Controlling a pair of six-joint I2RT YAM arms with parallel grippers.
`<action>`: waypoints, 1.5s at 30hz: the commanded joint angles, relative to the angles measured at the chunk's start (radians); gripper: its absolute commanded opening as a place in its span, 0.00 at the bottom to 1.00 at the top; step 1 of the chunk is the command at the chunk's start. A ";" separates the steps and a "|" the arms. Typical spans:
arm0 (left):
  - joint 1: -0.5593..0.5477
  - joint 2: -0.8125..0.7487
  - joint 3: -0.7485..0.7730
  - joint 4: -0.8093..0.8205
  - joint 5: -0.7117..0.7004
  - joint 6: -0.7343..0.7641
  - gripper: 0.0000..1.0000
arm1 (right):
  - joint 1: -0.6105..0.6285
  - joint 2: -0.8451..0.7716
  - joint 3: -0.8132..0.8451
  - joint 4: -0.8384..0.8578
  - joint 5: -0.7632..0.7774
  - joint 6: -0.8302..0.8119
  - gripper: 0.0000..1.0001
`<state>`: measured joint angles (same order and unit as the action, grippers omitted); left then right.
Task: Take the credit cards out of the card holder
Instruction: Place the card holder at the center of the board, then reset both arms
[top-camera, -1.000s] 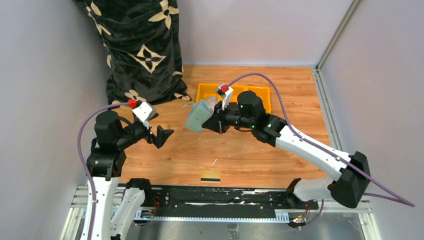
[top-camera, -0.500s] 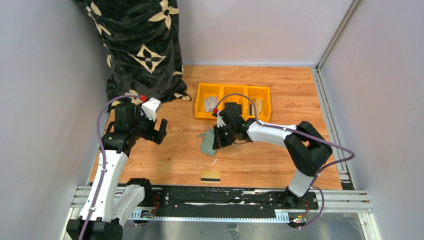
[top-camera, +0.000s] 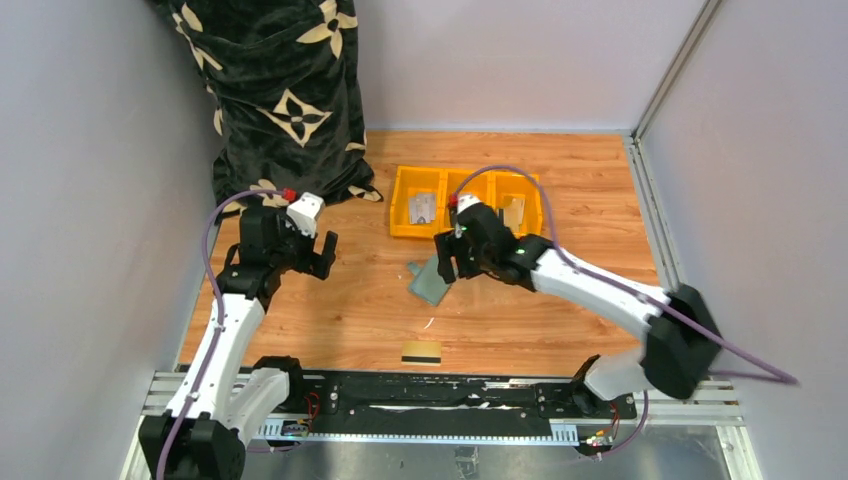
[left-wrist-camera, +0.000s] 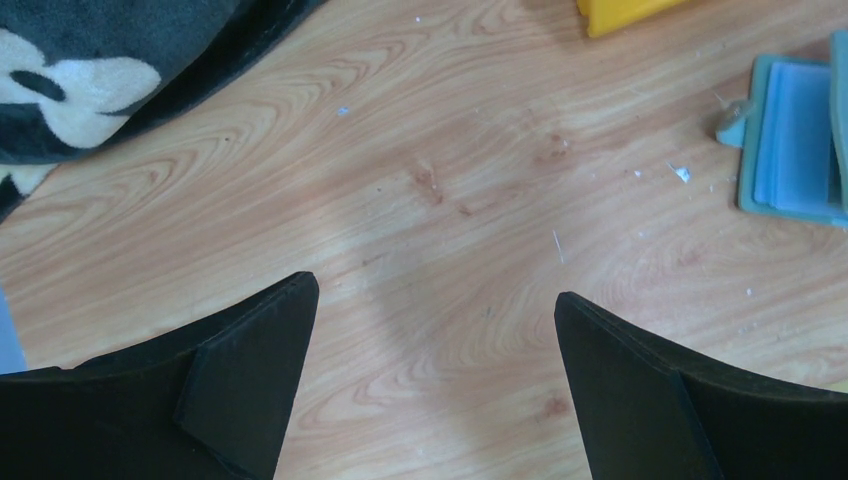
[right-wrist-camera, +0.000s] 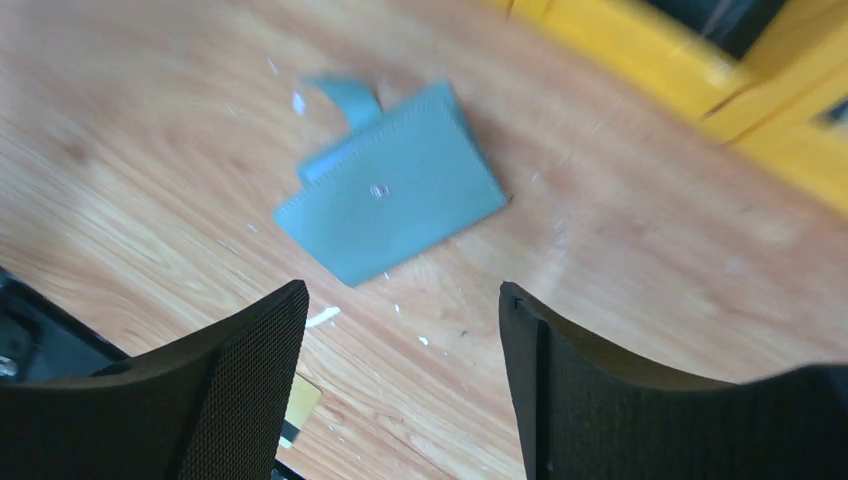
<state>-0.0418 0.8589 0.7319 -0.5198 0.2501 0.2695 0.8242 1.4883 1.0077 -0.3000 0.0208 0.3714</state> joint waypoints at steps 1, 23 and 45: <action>-0.001 0.072 -0.047 0.196 -0.022 -0.048 1.00 | 0.007 -0.274 -0.035 -0.009 0.173 -0.044 0.74; 0.113 0.445 -0.508 1.506 -0.171 -0.297 1.00 | -0.488 -0.613 -0.512 0.318 0.974 -0.003 0.90; 0.053 0.513 -0.537 1.595 -0.289 -0.246 1.00 | -0.660 -0.086 -0.697 1.205 0.471 -0.497 0.91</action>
<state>0.0151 1.3624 0.1734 1.0897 -0.0696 -0.0078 0.2016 1.3968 0.2584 0.8768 0.6735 -0.0669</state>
